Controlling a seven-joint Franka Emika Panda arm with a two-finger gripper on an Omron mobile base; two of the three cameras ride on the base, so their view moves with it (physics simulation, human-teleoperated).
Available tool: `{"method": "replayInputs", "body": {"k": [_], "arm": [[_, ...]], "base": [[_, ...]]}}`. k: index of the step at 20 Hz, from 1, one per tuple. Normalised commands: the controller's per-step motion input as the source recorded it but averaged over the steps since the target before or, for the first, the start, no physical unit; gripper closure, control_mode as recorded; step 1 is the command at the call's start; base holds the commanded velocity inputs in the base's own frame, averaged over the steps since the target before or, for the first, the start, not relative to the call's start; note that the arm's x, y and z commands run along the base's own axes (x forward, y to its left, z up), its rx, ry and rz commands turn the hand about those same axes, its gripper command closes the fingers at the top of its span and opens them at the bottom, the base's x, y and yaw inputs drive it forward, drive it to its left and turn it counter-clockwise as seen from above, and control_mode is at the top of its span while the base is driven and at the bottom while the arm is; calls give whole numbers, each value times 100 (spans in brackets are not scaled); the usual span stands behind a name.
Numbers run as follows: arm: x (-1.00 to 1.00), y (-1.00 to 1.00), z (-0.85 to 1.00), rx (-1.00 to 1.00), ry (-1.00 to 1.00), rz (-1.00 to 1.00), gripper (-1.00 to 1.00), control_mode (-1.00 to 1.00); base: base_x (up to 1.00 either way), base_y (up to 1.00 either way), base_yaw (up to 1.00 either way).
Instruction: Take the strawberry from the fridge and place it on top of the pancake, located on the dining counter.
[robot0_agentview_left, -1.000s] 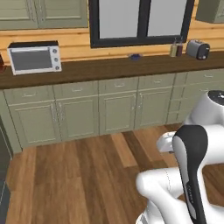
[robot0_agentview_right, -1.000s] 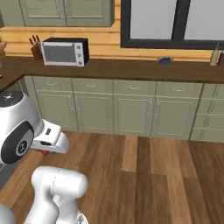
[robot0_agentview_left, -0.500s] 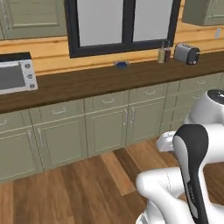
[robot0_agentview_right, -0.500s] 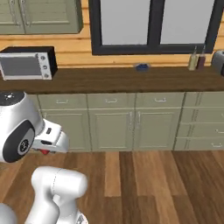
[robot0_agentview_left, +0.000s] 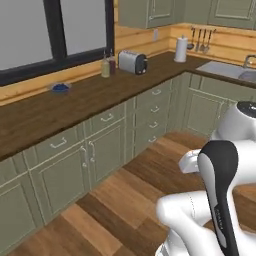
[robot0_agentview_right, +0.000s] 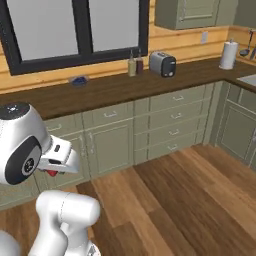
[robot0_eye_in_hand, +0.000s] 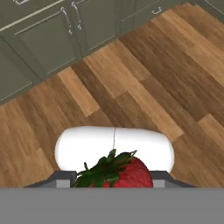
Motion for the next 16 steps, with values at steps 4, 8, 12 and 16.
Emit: {"method": "replayInputs", "body": {"k": [4,8,12,16], "arm": [[0,0,0,0,0,0,100,100],[0,0,0,0,0,0,100,100],[0,0,0,0,0,0,100,100],[0,0,0,0,0,0,100,100]], "base": [[44,-22,-77],[42,-21,-78],[43,-19,-78],[41,-20,-78]]}}
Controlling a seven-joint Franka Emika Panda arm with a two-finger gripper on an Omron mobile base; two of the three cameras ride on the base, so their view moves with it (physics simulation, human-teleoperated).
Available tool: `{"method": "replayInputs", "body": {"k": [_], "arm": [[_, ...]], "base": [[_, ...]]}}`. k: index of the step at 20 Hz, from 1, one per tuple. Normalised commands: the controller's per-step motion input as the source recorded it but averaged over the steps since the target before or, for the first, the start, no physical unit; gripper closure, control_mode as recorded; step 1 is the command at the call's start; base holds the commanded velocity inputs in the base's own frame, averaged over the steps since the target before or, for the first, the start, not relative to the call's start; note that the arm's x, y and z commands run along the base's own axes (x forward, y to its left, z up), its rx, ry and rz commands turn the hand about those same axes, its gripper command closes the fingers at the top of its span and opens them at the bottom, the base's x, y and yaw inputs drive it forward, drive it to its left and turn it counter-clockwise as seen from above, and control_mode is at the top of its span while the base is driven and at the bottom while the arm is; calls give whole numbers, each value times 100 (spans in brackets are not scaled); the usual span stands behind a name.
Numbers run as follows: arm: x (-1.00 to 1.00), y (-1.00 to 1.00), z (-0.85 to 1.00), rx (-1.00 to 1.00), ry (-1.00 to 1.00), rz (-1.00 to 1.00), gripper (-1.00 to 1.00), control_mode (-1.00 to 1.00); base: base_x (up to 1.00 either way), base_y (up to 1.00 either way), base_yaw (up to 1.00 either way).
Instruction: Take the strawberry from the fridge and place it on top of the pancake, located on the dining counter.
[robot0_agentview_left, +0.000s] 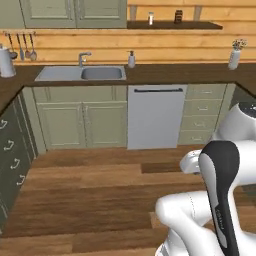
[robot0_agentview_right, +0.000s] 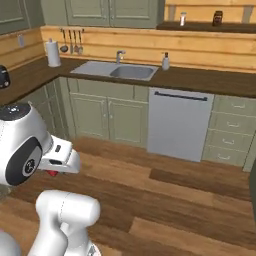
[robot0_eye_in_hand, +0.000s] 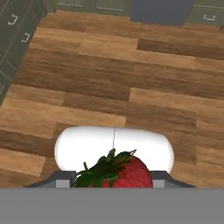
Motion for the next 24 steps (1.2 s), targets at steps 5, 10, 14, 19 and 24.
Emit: {"method": "replayInputs", "body": {"k": [5,10,14,19,24], "arm": [[0,0,0,0,0,0,100,100],[0,0,0,0,0,0,100,100],[0,0,0,0,0,0,100,100],[0,0,0,0,0,0,100,100],[0,0,0,0,0,0,100,100]], "base": [[39,-17,-79],[36,-20,-76],[14,-16,-66],[10,-28,-63],[33,-24,-66]]}}
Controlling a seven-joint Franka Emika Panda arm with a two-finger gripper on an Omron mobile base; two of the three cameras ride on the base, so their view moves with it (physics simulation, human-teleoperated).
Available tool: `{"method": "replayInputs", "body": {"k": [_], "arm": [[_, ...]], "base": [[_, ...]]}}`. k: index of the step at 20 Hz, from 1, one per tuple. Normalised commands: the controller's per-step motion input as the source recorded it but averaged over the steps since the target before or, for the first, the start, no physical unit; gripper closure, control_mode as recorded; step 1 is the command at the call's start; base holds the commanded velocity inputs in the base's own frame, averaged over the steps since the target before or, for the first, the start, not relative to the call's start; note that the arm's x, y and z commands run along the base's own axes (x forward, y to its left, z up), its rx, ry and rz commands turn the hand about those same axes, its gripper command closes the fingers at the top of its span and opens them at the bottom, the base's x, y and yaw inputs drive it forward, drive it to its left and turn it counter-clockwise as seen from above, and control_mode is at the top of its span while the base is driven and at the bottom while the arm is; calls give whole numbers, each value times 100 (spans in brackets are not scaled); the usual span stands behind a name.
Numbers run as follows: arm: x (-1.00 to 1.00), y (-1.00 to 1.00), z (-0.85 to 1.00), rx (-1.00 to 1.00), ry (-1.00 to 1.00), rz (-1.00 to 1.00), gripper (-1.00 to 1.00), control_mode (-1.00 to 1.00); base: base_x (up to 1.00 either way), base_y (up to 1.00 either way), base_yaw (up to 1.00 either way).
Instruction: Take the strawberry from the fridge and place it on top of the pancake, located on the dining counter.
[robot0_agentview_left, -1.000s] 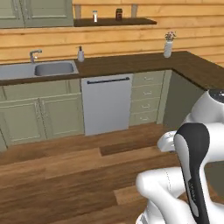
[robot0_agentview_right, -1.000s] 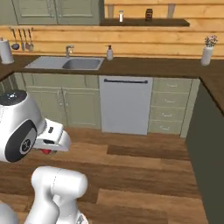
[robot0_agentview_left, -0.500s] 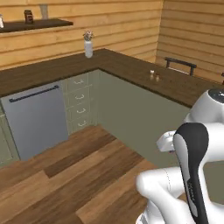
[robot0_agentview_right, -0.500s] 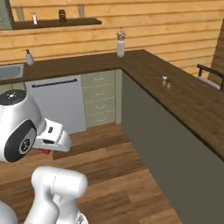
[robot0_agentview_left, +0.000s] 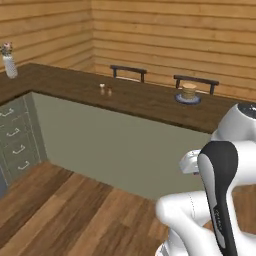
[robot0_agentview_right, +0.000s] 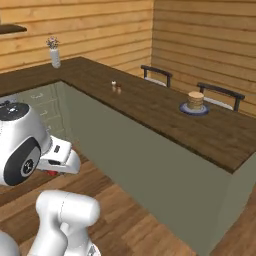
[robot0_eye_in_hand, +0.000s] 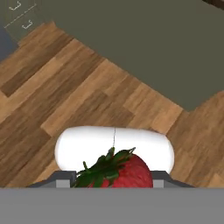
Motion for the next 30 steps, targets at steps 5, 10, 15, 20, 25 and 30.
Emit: {"method": "replayInputs", "body": {"k": [5,10,15,20,25,30], "arm": [[0,0,0,0,0,0,100,100],[0,0,0,0,0,0,100,100],[0,0,0,0,0,0,100,100],[0,0,0,0,0,0,100,100],[0,0,0,0,0,0,100,100],[0,0,0,0,0,0,100,100]], "base": [[40,-29,-61],[33,-42,-60],[8,-86,-44],[11,-82,-27],[27,-68,-20],[58,-17,-24]]}}
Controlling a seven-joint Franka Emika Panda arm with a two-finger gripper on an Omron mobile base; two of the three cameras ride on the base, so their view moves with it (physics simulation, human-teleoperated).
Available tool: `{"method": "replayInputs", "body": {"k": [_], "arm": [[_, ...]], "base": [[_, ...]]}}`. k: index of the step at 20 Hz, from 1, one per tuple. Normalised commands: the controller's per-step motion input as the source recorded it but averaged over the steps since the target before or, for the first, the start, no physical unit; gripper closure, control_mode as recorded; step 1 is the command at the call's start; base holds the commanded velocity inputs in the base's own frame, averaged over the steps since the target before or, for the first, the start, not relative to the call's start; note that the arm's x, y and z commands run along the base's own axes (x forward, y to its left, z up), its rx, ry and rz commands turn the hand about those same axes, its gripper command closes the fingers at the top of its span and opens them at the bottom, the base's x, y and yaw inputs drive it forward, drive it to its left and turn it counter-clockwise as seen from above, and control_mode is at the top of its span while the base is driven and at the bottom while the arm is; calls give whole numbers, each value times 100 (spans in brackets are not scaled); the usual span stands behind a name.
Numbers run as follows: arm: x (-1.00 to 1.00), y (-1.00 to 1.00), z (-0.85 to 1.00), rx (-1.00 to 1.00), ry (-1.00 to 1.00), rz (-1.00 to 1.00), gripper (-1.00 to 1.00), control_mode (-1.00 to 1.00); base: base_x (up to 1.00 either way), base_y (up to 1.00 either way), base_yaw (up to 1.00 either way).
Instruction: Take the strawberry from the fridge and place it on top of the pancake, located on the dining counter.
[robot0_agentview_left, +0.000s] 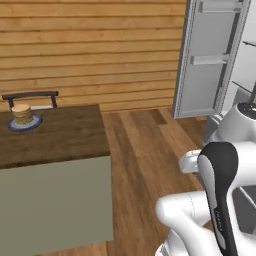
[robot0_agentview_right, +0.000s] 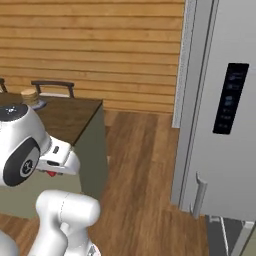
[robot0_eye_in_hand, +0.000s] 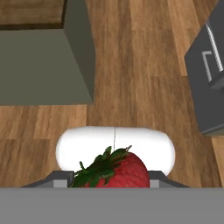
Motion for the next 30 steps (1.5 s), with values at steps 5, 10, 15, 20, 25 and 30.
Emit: {"method": "replayInputs", "body": {"k": [5,10,15,20,25,30], "arm": [[0,0,0,0,0,0,100,100],[0,0,0,0,0,0,100,100],[0,0,0,0,0,0,100,100],[0,0,0,0,0,0,100,100],[0,0,0,0,0,0,100,100],[0,0,0,0,0,0,100,100]], "base": [[72,-31,-13],[76,-32,-7],[83,-2,-1],[82,0,0],[88,0,0],[85,5,0]]}}
